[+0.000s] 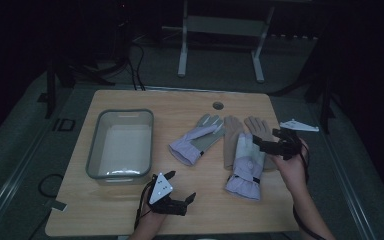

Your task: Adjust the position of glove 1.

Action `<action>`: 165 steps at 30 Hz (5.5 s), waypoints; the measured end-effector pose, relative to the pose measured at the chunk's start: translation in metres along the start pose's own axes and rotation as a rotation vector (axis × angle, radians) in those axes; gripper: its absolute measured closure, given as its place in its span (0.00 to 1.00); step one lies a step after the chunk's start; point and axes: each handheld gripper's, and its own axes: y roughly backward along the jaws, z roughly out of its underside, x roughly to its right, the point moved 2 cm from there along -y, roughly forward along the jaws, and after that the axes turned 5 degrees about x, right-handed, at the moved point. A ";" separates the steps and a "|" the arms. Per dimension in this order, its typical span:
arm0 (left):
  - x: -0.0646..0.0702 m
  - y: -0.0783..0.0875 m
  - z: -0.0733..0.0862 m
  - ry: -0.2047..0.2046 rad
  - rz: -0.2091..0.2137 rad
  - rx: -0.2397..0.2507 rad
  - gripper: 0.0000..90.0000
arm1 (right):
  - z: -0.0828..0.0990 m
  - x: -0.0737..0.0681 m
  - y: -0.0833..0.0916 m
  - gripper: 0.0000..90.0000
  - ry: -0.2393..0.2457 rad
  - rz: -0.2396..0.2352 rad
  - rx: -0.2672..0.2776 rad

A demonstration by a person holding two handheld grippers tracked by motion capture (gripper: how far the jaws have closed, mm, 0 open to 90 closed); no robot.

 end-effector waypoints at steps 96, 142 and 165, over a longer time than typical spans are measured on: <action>0.005 0.001 0.000 -0.025 0.031 0.000 0.00 | 0.025 -0.111 -0.112 0.99 0.413 -0.583 -0.381; 0.003 -0.001 0.000 -0.014 0.035 -0.019 0.00 | 0.047 -0.004 -0.030 0.51 0.362 -0.371 -0.381; 0.003 -0.002 0.000 -0.007 0.032 -0.024 0.00 | 0.086 0.000 -0.034 0.79 0.334 -0.294 -0.415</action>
